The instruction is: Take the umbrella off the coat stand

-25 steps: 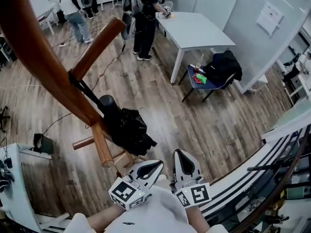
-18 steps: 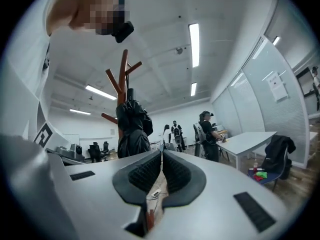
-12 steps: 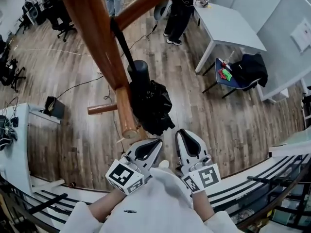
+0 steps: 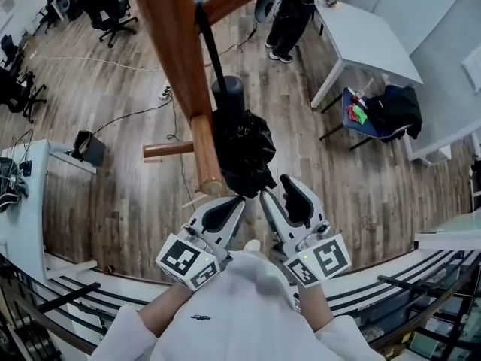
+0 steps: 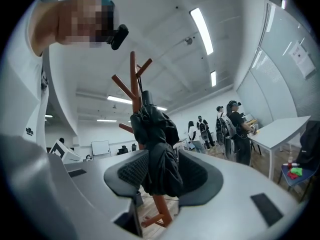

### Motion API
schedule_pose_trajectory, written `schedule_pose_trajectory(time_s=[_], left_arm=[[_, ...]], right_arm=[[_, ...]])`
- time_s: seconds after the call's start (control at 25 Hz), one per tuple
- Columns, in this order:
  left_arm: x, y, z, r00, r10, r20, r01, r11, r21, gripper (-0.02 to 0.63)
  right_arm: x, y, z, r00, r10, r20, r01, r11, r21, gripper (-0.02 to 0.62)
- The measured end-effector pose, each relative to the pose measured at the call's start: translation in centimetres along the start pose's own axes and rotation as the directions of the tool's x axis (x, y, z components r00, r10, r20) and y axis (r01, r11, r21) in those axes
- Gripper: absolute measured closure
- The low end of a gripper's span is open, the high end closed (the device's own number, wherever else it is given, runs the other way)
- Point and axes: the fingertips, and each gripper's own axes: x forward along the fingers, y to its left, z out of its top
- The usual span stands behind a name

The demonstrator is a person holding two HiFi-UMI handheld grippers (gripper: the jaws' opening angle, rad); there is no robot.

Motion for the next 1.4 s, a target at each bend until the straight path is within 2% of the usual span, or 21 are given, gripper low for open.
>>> schedule_pose_trajectory(time_s=[0.24,0.72,0.92,1.2,1.4], left_arm=[[-0.1,0.2,0.7,1.0,0.03,0.007,-0.03,1.0,0.009,0.584],[-1.2,1.9,2.0,0.99,0.139,0.038,-0.139,0.99,0.016,0.584],[-1.3,2.2,2.6,0.985,0.168,0.042,-0.17,0.985,0.028,0.584],[-2.1,3.1,2.5,0.984,0.177,0.027,-0.178,0.984,0.017,0.584],[-2.9,3.2,3.0,0.984,0.176,0.031,-0.176,0.984,0.025,0.584]], right_arm=[[2.1,0.9,1.1,0.997,0.077,-0.011,-0.077,0.997,0.017,0.338],[5.6,1.5,1.2,0.988,0.143,-0.052,-0.144,0.99,-0.002,0.302],[6.6,1.2,1.2,0.978,0.195,-0.077,-0.195,0.981,0.003,0.298],[7.9,2.2,0.7,0.948,0.289,-0.135,-0.288,0.957,0.023,0.296],[8.7,3.8,-0.1,0.903,0.37,-0.221,-0.382,0.924,-0.014,0.296]])
